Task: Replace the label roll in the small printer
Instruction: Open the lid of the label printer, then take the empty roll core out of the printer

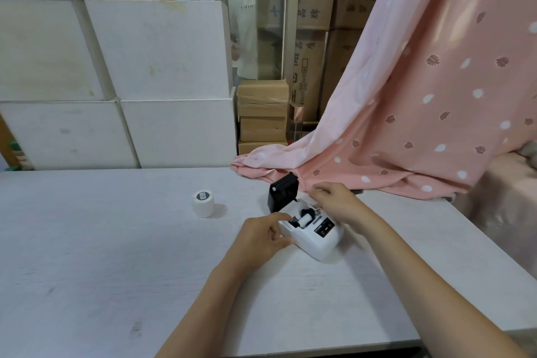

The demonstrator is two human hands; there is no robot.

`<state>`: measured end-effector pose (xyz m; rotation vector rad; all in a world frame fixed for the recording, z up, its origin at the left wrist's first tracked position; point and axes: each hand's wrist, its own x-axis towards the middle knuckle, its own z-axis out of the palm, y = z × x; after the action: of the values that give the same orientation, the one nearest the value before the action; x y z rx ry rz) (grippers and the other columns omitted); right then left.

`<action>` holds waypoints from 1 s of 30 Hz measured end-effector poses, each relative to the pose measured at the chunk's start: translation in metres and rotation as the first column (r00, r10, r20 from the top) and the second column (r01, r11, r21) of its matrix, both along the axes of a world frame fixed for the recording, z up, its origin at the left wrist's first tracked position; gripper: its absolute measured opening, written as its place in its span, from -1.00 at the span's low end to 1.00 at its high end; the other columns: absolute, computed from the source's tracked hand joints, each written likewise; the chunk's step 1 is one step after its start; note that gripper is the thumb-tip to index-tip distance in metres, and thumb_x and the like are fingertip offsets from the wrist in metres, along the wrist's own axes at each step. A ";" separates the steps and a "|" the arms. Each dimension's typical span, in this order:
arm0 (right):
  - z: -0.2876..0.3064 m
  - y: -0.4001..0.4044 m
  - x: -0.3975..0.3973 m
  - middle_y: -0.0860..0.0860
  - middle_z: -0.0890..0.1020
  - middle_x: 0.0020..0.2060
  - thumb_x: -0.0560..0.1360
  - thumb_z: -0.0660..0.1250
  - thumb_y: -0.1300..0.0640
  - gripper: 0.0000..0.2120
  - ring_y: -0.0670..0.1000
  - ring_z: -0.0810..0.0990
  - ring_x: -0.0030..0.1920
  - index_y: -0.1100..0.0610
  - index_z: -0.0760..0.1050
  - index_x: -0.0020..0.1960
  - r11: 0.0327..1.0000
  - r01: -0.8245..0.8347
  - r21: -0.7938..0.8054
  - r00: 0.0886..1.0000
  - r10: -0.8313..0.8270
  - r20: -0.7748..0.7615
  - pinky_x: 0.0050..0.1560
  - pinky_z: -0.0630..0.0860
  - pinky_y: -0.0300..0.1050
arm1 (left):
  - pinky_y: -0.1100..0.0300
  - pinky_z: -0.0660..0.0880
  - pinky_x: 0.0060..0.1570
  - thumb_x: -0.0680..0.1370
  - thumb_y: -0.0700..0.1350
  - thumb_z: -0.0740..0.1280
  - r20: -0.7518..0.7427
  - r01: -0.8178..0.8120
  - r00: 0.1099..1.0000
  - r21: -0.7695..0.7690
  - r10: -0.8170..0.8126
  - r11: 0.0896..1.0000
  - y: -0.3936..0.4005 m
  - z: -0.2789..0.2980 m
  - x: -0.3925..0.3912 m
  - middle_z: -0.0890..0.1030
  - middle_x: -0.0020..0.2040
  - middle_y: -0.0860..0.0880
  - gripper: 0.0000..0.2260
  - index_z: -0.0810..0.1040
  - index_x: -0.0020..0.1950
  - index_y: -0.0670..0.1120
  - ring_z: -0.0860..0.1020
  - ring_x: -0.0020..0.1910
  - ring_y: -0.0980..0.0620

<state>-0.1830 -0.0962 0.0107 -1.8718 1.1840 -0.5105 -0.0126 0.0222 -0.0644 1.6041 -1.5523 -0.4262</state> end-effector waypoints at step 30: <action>0.034 0.003 0.047 -0.11 0.58 -0.36 0.52 0.30 0.35 -0.73 -0.06 0.56 -0.34 0.02 0.59 -0.20 0.712 -0.676 -0.189 0.550 0.316 -0.773 -0.31 0.42 -0.19 | 0.13 0.42 -0.26 0.58 0.03 0.34 0.299 -0.126 0.943 -0.076 0.143 0.989 -0.004 -0.006 -0.002 0.50 -0.45 0.00 -0.75 0.53 0.26 0.12 0.49 -0.34 0.01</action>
<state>-0.1361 -0.0931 0.0444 -2.8715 0.8760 0.3508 -0.0149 0.0181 -0.0700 1.7818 -1.6489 -0.0597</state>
